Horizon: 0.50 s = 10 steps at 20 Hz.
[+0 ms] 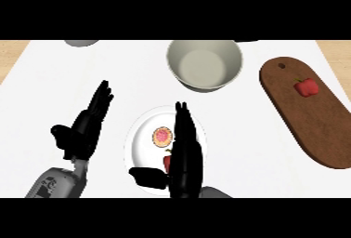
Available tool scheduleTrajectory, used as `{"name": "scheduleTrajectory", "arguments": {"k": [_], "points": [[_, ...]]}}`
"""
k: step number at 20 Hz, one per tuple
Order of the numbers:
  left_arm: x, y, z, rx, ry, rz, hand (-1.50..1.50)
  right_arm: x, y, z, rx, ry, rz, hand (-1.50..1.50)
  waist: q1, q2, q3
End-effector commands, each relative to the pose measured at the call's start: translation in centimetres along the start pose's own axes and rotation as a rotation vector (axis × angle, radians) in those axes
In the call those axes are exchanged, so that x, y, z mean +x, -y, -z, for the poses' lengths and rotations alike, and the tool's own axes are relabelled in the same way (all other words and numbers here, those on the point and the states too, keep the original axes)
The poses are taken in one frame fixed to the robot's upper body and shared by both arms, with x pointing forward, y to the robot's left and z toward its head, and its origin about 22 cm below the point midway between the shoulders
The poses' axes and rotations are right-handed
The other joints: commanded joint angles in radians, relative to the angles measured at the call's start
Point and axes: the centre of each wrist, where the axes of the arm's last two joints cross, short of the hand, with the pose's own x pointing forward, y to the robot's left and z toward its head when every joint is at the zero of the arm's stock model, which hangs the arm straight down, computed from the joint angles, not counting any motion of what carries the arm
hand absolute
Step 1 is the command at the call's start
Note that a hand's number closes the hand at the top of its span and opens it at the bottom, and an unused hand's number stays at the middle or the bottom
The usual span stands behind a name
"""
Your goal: Pick the cupcake from the plate and place it in the bowl
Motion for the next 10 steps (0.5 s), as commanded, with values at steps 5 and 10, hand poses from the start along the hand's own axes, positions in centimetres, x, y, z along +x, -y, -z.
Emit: {"name": "scheduleTrajectory", "arguments": {"k": [5,10], "points": [[-1.3,-0.7,-1.2,0.010,-0.015,0.005,0.00,-1.0,-0.6,-1.0,0.004,-0.167,0.126,-1.50,0.002,0.000,0.000],[-2.4,-0.7,-1.4,-0.004,-0.007,0.006,0.00,-1.4,-1.1,0.1,-0.017,-0.163,0.177,-1.50,0.003,0.002,0.000]]}}
